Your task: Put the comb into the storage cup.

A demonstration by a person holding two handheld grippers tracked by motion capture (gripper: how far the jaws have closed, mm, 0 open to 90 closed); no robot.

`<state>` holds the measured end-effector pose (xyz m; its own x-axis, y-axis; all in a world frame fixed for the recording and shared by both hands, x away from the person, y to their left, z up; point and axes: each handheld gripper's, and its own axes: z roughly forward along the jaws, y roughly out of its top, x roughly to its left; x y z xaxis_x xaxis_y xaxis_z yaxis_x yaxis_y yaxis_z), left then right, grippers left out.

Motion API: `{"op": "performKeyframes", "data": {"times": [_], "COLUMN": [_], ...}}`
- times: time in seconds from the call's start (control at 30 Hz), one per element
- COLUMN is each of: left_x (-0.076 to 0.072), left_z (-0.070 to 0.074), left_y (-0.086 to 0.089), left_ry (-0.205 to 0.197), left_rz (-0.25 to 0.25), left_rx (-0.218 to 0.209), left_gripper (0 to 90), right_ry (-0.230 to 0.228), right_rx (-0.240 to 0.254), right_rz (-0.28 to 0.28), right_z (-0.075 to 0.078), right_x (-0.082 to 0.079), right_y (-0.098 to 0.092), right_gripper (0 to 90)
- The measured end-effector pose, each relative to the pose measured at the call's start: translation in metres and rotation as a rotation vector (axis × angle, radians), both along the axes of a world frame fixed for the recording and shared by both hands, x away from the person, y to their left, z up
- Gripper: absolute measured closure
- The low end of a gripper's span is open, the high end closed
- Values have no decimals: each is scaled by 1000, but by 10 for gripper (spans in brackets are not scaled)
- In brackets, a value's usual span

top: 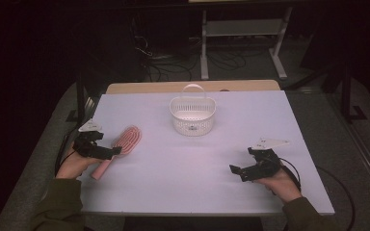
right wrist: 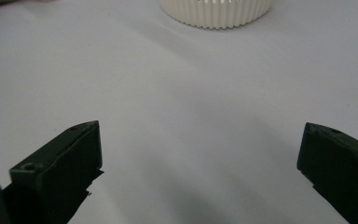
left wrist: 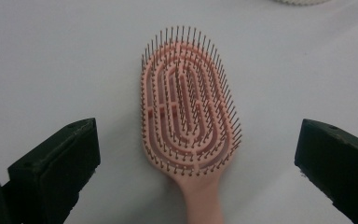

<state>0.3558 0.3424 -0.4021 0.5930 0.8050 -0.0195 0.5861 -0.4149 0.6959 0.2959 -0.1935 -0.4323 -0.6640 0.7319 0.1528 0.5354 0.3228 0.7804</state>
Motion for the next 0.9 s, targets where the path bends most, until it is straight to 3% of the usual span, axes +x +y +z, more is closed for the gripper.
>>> {"op": "performKeyframes", "data": {"times": [0.9], "left_x": [4], "left_z": [-14], "left_y": [-5], "left_ry": [112], "left_rz": [35], "left_rx": [96], "left_gripper": [1], "right_ry": [-8], "right_rx": [0], "right_rz": [1], "right_z": [2], "right_x": [-1], "right_y": [1], "right_gripper": [0]}}
